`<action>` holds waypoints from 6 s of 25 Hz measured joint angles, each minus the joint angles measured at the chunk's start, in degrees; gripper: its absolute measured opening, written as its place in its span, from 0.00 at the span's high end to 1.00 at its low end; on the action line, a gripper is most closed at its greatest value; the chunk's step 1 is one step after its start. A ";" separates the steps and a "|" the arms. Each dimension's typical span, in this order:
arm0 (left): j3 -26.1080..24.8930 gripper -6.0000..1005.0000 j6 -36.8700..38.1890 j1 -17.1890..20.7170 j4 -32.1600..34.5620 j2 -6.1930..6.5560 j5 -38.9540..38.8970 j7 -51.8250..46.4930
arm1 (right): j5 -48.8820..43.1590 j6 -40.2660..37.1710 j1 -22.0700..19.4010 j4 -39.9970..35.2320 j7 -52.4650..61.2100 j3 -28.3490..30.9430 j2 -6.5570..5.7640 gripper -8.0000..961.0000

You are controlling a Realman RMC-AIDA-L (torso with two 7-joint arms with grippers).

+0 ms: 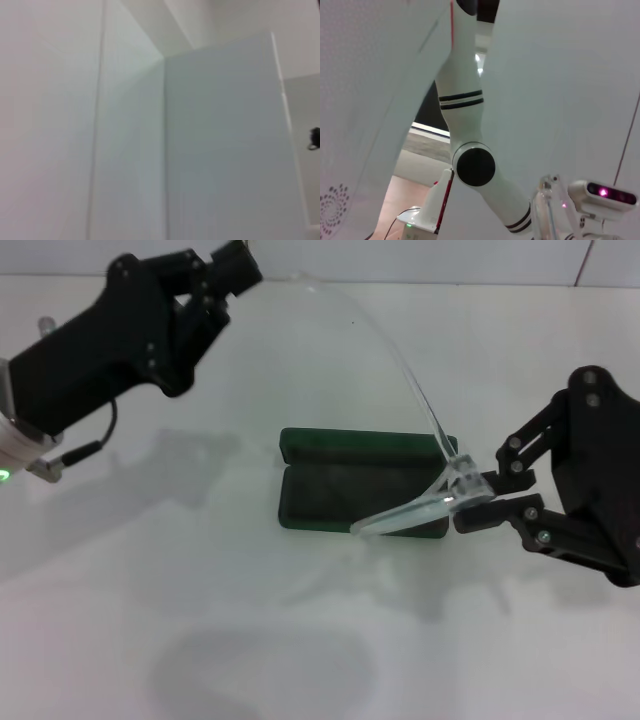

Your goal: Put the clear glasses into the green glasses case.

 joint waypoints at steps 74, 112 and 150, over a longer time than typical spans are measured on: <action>4.48 0.94 -0.14 -5.77 -0.51 -0.68 6.05 -4.67 | 3.25 -2.95 2.46 2.10 -5.07 -0.94 0.02 0.94; 7.09 0.94 4.99 -5.52 -0.47 -0.68 2.41 -5.04 | 3.23 -2.68 2.37 3.03 -6.37 -0.66 -0.02 0.94; 14.39 0.94 9.35 -4.90 -0.22 -0.71 -5.80 -3.41 | 3.35 -2.91 2.14 3.65 -6.66 -0.56 0.00 0.94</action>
